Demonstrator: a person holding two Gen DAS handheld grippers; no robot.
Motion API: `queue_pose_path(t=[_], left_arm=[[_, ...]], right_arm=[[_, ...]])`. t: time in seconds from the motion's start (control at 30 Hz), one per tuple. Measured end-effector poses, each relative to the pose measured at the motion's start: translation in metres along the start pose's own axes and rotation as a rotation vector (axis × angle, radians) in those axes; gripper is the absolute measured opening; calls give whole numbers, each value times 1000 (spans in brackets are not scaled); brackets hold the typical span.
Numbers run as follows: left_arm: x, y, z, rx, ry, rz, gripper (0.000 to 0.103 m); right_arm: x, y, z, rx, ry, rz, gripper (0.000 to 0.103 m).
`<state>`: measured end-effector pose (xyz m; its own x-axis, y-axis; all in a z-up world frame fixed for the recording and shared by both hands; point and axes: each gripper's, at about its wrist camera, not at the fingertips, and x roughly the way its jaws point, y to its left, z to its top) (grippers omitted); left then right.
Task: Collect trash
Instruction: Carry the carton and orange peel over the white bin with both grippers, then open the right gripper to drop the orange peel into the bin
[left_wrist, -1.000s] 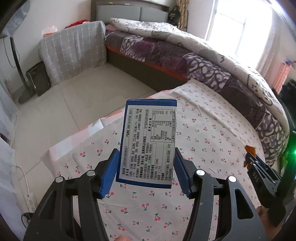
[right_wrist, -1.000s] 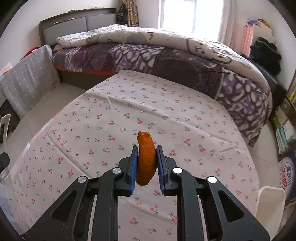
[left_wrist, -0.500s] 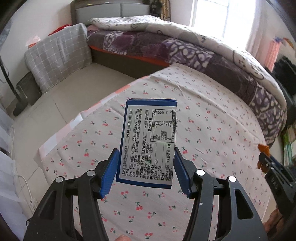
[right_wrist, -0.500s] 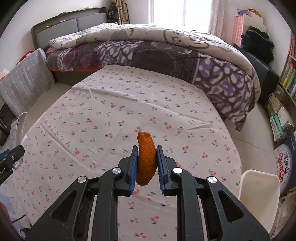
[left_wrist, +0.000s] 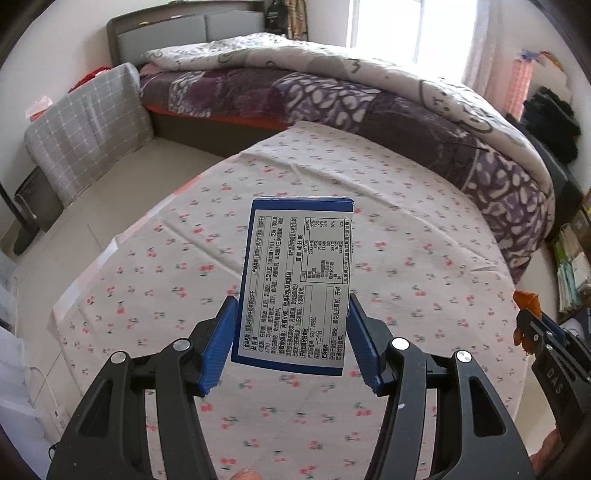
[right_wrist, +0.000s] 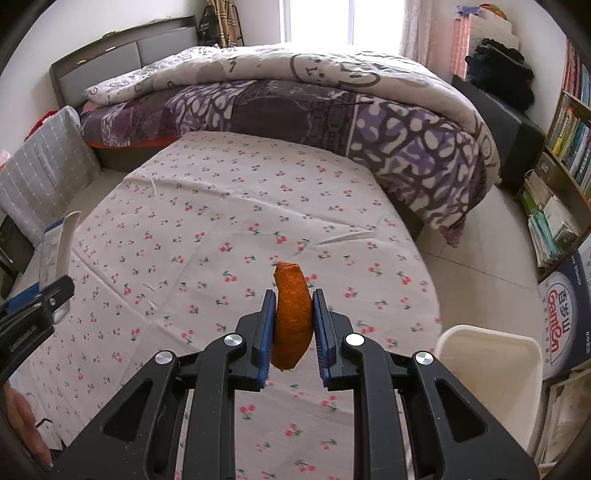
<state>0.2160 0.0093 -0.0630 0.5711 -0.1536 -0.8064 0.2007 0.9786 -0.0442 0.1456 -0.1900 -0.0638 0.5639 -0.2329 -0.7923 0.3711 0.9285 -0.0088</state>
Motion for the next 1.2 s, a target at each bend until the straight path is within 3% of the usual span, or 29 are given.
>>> queue_pose_path(t=[0.63, 1.2], left_arm=[[-7, -94, -15, 139, -2, -74, 58], [-17, -167, -35, 263, -4, -147, 58]], right_arm=[[-19, -73, -8, 77, 3, -65, 19], [-22, -150, -27, 173, 96, -160, 20]])
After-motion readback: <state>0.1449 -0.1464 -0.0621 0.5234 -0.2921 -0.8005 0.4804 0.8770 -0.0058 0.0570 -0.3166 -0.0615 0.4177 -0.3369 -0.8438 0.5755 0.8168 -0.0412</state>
